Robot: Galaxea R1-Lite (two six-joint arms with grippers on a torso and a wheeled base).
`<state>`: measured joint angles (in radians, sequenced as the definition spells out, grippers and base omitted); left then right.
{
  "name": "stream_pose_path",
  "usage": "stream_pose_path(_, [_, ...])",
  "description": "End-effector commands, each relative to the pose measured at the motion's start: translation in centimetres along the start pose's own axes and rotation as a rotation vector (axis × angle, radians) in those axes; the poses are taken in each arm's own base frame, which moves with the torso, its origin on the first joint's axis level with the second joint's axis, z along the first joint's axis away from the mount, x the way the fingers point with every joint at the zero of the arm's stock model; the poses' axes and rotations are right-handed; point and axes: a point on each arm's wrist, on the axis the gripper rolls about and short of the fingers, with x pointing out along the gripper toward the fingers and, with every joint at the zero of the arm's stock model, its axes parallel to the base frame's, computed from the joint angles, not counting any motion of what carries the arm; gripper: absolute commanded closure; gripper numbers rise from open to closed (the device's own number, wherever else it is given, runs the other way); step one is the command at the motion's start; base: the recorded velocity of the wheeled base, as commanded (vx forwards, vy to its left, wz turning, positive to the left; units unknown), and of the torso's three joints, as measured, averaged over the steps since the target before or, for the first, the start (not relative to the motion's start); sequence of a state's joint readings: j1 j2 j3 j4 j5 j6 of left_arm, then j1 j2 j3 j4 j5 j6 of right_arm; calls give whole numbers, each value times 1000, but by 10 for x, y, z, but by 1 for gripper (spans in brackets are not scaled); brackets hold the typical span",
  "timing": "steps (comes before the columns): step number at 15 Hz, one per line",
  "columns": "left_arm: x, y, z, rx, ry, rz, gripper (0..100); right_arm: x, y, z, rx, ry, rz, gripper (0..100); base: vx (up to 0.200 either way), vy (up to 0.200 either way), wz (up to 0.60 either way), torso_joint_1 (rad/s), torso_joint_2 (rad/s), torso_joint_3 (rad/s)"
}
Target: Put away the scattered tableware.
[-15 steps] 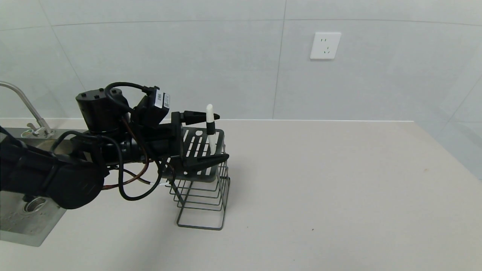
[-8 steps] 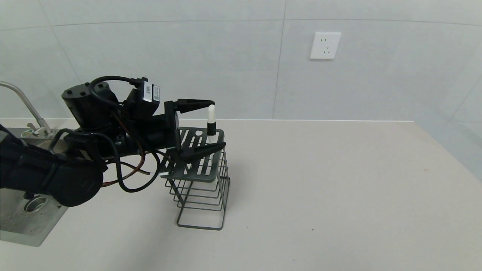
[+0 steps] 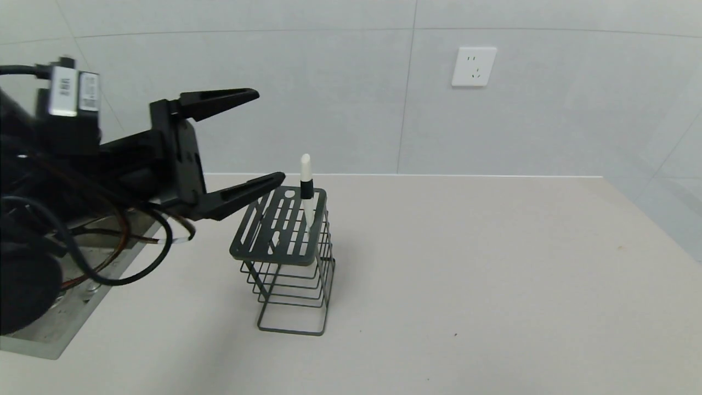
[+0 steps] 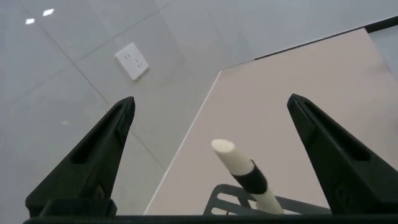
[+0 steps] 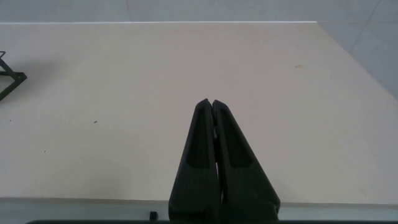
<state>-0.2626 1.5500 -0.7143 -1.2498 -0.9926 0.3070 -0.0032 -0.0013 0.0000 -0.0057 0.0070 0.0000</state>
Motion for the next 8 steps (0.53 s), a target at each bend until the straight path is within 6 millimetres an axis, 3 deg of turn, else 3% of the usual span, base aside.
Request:
stream_pose_path(1, [-47,-56,52,14,-6,72,0,0,0,0,0,1,1,100,0,0,0,0,0,0])
stream_pose_path(4, [-88,-116,65,-93,34,121,0,0,0,0,0,1,1,100,0,0,0,0,0,0])
stream_pose_path(8, [-126,-172,71,-194,127,254,0,0,0,0,0,1,1,100,0,0,0,0,0,0])
